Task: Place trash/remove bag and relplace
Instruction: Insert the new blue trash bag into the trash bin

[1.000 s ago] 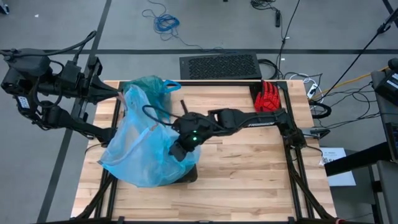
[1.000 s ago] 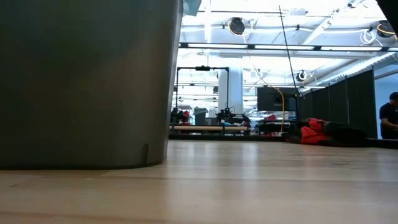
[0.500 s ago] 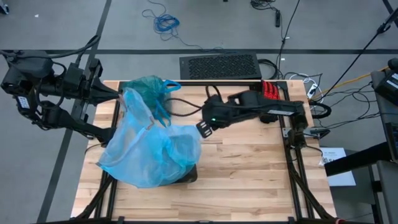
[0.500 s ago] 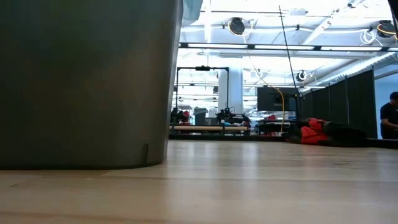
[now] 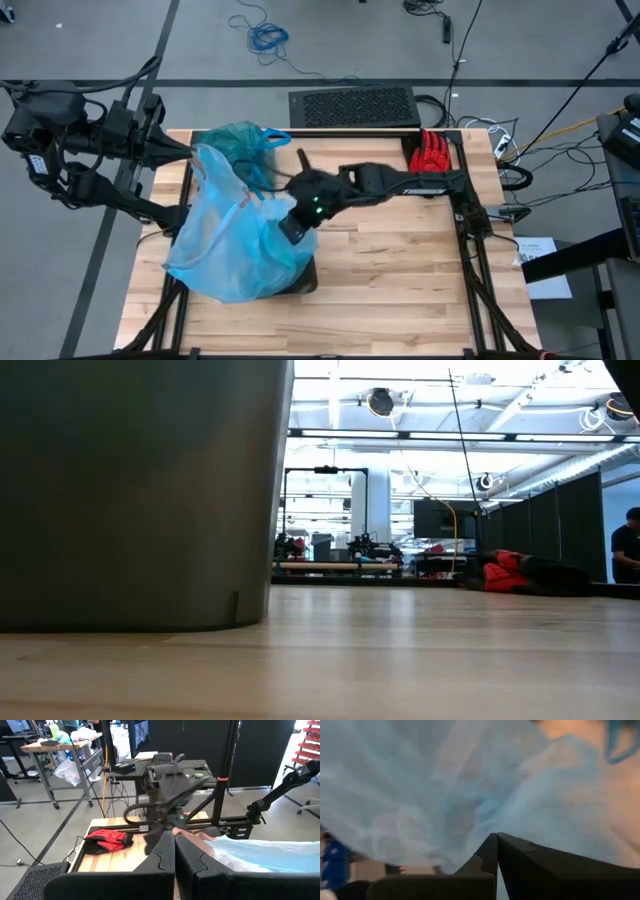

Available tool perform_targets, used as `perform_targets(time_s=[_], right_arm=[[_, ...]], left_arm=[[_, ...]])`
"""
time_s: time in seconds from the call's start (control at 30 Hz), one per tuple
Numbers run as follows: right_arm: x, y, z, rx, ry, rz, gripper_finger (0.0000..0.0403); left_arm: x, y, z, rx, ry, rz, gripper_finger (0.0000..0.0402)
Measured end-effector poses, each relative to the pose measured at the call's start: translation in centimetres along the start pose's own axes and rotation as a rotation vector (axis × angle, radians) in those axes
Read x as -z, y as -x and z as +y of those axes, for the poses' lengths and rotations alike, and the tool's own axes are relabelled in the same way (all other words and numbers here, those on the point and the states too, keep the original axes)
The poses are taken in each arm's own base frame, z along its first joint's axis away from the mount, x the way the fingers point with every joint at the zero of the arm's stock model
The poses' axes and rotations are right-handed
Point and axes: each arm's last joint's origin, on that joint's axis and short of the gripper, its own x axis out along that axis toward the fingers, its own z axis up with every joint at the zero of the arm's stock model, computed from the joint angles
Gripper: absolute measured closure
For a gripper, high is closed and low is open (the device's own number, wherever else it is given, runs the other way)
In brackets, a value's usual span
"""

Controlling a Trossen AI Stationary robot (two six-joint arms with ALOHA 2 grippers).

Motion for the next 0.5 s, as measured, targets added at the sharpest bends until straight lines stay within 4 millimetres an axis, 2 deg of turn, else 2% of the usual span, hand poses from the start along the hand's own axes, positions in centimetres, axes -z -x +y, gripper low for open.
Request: perform_targets(time_s=[0.07, 0.37, 0.5], right_arm=[[0.5, -0.6, 0.4, -0.02, -0.008, 0.009, 0.0403], [3.1, -5.6, 0.4, 0.026, -0.071, 0.107, 0.0403], [4.3, -6.0, 0.8, 0.05, -0.057, 0.116, 0.0403]], left_arm=[[0.0, 0.0, 0.0, 0.0, 0.0, 0.0, 0.0402], [0.0, 0.0, 0.0, -0.003, 0.0, 0.004, 0.0402], [0.0, 0.0, 0.0, -0.016, 0.001, 0.005, 0.0402]])
